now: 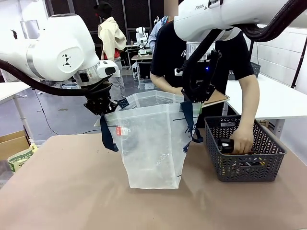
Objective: Transfer purchased items from the store into the shopping bag.
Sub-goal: Move the Reusable shopping bag to the right side of the table.
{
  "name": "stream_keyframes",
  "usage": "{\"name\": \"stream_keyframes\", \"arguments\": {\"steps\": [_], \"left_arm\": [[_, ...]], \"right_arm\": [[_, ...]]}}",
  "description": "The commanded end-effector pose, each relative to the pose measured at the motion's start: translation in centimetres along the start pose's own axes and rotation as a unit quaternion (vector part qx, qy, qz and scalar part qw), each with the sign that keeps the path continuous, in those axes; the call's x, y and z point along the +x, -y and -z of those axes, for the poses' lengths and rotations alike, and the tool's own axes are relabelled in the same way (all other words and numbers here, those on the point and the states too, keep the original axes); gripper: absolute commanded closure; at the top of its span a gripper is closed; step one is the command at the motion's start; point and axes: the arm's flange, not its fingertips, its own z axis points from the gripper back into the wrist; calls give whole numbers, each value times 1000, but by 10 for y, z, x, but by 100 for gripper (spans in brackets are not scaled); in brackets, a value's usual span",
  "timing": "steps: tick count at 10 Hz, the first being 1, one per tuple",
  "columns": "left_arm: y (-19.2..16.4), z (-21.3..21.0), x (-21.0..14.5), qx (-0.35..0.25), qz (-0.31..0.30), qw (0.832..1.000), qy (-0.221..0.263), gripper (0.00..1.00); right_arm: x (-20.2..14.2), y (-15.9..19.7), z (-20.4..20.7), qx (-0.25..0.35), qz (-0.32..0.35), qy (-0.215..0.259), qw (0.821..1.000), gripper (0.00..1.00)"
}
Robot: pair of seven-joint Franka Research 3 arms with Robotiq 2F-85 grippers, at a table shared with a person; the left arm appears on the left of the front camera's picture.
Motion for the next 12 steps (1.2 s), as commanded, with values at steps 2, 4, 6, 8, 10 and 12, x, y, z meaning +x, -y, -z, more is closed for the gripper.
{"name": "stream_keyframes", "arguments": {"steps": [2, 4, 6, 8, 10, 12], "left_arm": [[1, 0, 1, -1, 2, 1000, 5, 100], [4, 3, 4, 2, 14, 1000, 17, 100], [4, 9, 10, -1, 16, 1000, 17, 100], [4, 11, 12, -3, 18, 1000, 18, 100], [3, 12, 15, -6, 15, 1000, 14, 100], [2, 13, 16, -5, 16, 1000, 11, 100]], "right_arm": [[-8, 0, 5, -48, -31, 57, 997, 100], [-10, -3, 7, -64, -35, 82, 994, 100], [-8, -5, 11, -63, -29, 76, 995, 100], [-7, -5, 15, -63, -26, 76, 995, 100], [-2, -3, 19, -63, -28, 69, 995, 100], [0, 1, 20, -59, -35, 75, 995, 100]]}}
